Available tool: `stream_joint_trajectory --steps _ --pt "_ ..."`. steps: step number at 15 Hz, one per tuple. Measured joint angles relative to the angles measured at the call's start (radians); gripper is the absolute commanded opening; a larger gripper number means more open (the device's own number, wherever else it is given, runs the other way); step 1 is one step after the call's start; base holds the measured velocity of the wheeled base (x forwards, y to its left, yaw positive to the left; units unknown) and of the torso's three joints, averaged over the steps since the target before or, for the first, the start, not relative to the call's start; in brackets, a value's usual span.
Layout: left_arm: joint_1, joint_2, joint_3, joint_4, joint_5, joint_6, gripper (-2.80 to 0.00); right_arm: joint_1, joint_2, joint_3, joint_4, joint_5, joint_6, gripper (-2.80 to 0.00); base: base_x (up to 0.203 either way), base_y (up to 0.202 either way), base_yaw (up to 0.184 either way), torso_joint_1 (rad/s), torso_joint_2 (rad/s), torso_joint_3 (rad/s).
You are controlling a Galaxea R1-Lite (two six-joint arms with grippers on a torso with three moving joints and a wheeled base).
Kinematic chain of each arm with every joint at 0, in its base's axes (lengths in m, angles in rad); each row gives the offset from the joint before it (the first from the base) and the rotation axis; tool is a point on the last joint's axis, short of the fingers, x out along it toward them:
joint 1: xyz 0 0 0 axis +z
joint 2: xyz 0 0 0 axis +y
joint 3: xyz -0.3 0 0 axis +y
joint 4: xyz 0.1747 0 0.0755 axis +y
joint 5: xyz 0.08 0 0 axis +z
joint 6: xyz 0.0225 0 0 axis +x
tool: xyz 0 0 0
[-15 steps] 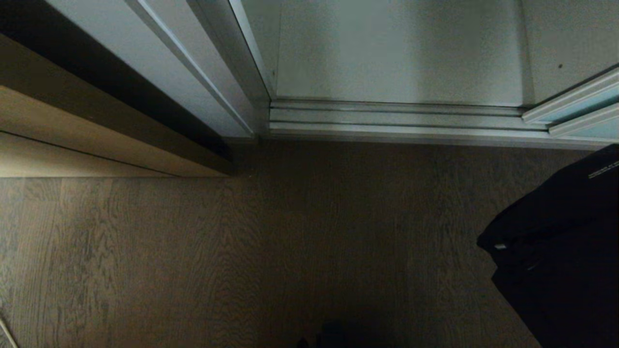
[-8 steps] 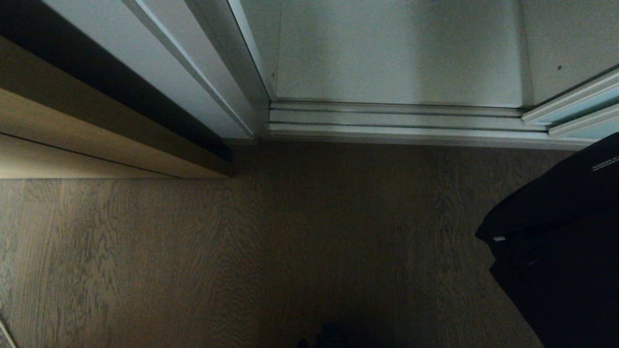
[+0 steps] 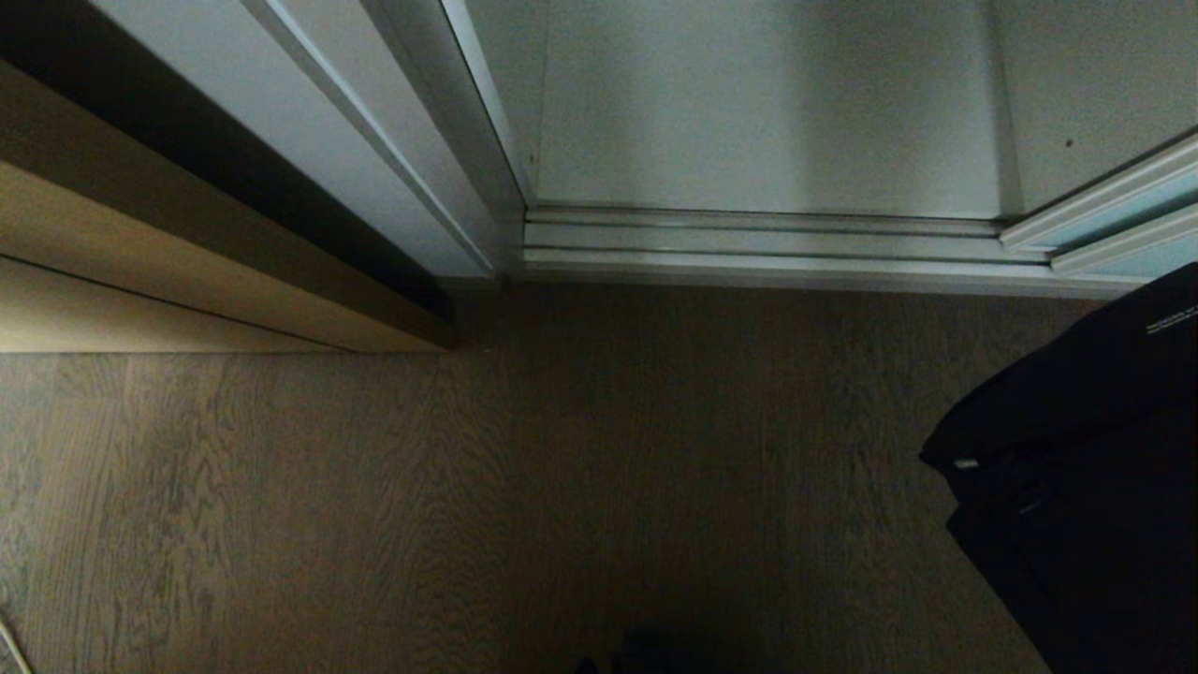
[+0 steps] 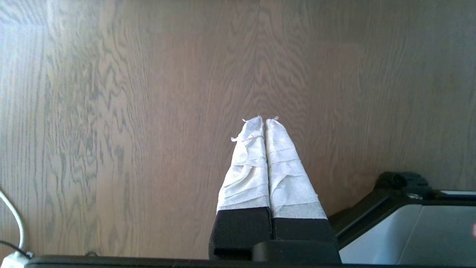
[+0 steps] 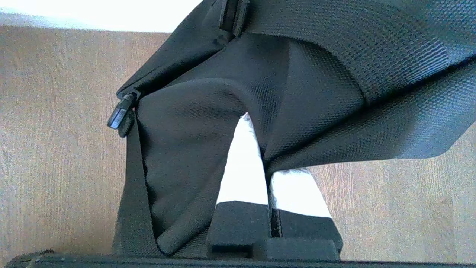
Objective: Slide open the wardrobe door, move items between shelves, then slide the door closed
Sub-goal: Place the bag on the higher shelf
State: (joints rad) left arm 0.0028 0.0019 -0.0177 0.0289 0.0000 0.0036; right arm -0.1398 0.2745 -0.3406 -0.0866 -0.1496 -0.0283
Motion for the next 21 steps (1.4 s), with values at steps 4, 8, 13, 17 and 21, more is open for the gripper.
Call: stream_joint_trajectory --steps 4,8,13,17,21 --pt "0.0 0.0 0.001 -0.003 0.0 -0.002 -2.8 0.0 0.0 -0.002 0.001 0.0 0.0 -2.8 0.0 0.0 0.0 0.002 0.0 0.192" --pt "0.0 0.0 0.001 -0.003 0.0 -0.002 -2.8 0.0 0.0 0.003 0.002 -0.001 0.0 -2.8 0.0 0.0 0.0 0.001 0.0 0.203" --pt "0.0 0.0 0.001 -0.003 0.0 -0.002 -2.8 0.0 0.0 -0.003 0.0 -0.001 0.0 -2.8 0.0 0.0 0.0 0.004 0.0 0.207" --pt "0.0 0.0 0.001 -0.003 0.0 -0.002 -2.8 0.0 0.0 -0.014 0.001 0.0 0.0 -2.8 0.0 0.0 0.0 0.002 0.0 0.206" --pt "0.0 0.0 0.001 -0.003 0.0 -0.002 -2.8 0.0 0.0 -0.015 0.002 -0.001 0.0 -2.8 0.0 0.0 0.0 0.004 0.0 0.202"
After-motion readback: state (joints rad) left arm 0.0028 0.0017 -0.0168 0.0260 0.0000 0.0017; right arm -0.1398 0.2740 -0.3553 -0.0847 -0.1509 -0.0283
